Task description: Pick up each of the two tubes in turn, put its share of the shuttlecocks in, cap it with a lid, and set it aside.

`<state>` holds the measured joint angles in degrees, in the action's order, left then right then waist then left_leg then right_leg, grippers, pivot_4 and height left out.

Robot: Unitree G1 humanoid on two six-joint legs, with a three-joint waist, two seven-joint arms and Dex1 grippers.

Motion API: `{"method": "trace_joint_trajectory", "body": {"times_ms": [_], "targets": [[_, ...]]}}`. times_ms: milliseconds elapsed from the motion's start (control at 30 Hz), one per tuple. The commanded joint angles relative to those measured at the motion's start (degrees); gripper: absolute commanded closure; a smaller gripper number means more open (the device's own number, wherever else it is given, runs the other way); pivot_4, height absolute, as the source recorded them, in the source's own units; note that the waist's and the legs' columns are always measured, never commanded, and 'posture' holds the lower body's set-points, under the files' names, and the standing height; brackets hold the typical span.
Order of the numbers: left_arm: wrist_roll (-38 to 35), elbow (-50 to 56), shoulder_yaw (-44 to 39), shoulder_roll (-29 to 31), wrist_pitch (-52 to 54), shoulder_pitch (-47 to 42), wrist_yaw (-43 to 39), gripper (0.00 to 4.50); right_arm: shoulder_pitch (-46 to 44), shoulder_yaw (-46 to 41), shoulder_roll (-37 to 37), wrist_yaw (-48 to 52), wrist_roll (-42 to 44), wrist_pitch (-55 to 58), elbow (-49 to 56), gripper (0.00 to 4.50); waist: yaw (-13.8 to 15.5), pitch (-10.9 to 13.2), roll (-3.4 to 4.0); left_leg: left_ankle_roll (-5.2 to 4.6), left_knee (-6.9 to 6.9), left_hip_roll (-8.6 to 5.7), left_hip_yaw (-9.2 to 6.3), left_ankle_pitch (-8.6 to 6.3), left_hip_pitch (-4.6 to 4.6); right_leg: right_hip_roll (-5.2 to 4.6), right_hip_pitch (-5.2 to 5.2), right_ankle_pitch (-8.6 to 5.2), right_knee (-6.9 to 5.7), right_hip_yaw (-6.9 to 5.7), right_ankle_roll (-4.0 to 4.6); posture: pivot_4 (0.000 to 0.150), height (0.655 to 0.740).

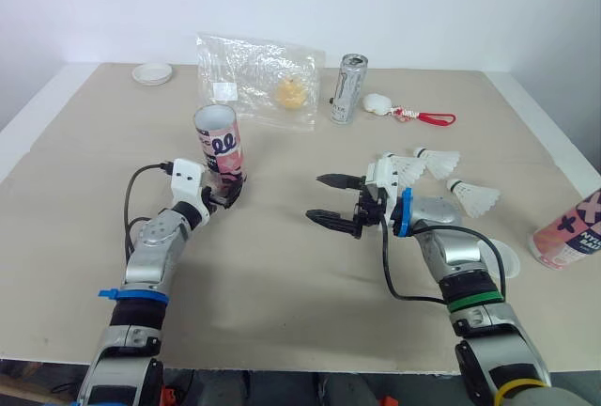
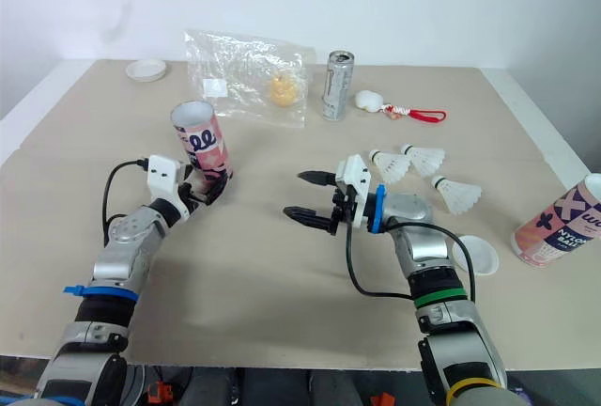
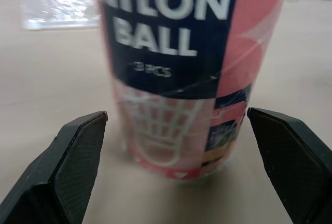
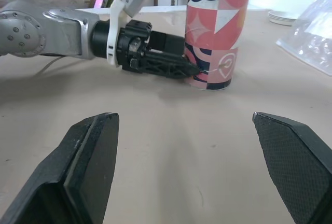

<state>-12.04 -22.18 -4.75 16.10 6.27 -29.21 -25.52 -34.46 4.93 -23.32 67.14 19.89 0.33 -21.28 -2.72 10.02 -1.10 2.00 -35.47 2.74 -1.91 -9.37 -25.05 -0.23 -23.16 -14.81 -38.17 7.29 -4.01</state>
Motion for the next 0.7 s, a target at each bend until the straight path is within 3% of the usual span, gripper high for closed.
{"method": "trace_joint_trajectory", "body": {"times_ms": [33, 467, 600, 700], "targets": [[0.93, -5.07, 0.31, 0.0, -3.23, -3.78, -1.72, 0.0, 0.32, -1.24, -0.78, -0.84, 0.02, 0.22, 3.54, 0.07, 0.01, 0.0, 0.0, 0.0, 0.0, 0.0, 0.0, 0.0, -0.01, 0.0, -0.01, 0.0, 0.0, 0.0, 0.0, 0.15, 0.74], [3.77, -21.36, 1.31, 0.04, -11.28, -12.75, -5.26, 0.0, 3.13, -1.3, -1.29, -3.13, 0.15, 3.0, 9.27, 0.07, 0.01, 0.0, 0.0, 0.0, 0.01, -0.02, -0.01, 0.0, -0.02, 0.0, -0.01, -0.05, 0.0, 0.0, -0.08, 0.15, 0.74], [3.47, -20.34, 0.99, 0.0, -11.79, -11.36, -4.78, 0.99, 3.42, -1.26, -1.42, -3.34, 0.18, 3.47, 10.23, 0.0, 0.01, 0.0, 0.0, 0.0, 0.02, -0.02, -0.01, 0.0, -0.02, 0.0, -0.01, -0.05, 0.0, 0.0, -0.07, 0.15, 0.74], [3.11, -18.39, 0.78, 0.31, -11.62, -9.95, -4.78, 0.99, 3.62, -1.38, -1.59, -3.59, 0.33, 3.95, 10.95, 0.0, 0.0, 0.0, 0.0, 0.0, 0.02, -0.02, -0.01, 0.0, -0.02, 0.0, -0.01, -0.05, 0.0, 0.0, -0.08, 0.15, 0.74]]}}
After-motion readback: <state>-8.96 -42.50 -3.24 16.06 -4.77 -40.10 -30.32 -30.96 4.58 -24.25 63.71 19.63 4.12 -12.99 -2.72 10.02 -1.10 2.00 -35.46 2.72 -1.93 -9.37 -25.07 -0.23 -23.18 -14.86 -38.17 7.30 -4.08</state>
